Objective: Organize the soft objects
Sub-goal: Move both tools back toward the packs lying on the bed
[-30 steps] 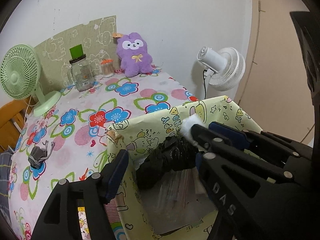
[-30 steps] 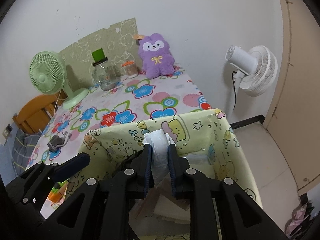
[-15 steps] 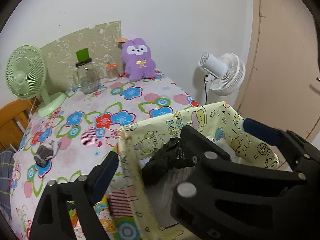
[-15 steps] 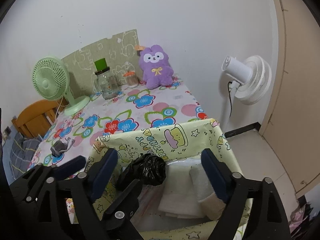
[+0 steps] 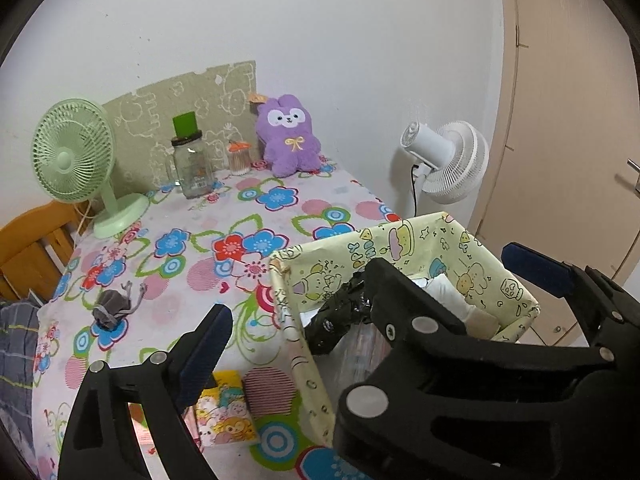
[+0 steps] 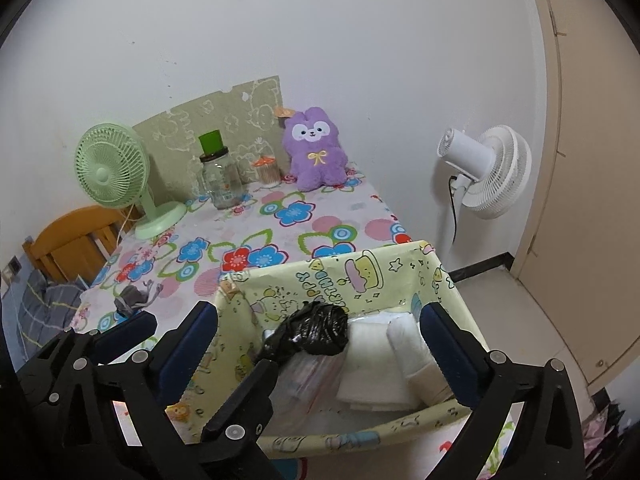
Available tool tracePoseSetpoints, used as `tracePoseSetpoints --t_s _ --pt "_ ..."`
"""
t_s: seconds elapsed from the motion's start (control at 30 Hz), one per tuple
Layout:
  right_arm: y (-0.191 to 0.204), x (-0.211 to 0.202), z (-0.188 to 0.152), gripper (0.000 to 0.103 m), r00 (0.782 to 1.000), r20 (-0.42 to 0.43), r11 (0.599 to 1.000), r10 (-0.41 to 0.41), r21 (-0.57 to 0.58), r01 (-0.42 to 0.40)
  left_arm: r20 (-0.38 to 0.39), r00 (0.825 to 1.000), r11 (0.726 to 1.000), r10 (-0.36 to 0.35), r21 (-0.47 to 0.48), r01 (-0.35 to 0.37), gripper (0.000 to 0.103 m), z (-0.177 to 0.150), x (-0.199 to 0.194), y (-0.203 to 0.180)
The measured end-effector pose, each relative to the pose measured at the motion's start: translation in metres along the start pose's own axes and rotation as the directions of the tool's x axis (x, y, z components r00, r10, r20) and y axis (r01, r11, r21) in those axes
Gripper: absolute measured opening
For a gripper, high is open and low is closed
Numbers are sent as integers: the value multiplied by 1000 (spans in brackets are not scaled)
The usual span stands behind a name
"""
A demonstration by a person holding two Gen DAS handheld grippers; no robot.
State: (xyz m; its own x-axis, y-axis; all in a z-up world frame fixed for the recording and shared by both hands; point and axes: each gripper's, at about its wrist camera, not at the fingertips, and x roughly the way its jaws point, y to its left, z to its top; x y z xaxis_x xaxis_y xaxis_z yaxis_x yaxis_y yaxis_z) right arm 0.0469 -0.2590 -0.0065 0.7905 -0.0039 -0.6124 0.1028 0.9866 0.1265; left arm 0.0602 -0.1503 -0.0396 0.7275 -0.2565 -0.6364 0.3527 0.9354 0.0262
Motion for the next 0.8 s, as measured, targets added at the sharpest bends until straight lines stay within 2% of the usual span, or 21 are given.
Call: tracePoseSetpoints --t_s 0.2,0.4,0.8 --pt "10 -17 -2 103 1000 23 1000 11 -17 -11 26 1000 1000 6 -11 -6 98 -4 -16 7" --pt "23 -35 -6 103 999 47 999 -16 -45 18 52 999 1000 13 -9 -12 101 -10 -33 13" --pt "49 -56 -11 103 998 55 995 33 -95 -28 86 996 999 30 -23 -29 103 -20 -60 29"
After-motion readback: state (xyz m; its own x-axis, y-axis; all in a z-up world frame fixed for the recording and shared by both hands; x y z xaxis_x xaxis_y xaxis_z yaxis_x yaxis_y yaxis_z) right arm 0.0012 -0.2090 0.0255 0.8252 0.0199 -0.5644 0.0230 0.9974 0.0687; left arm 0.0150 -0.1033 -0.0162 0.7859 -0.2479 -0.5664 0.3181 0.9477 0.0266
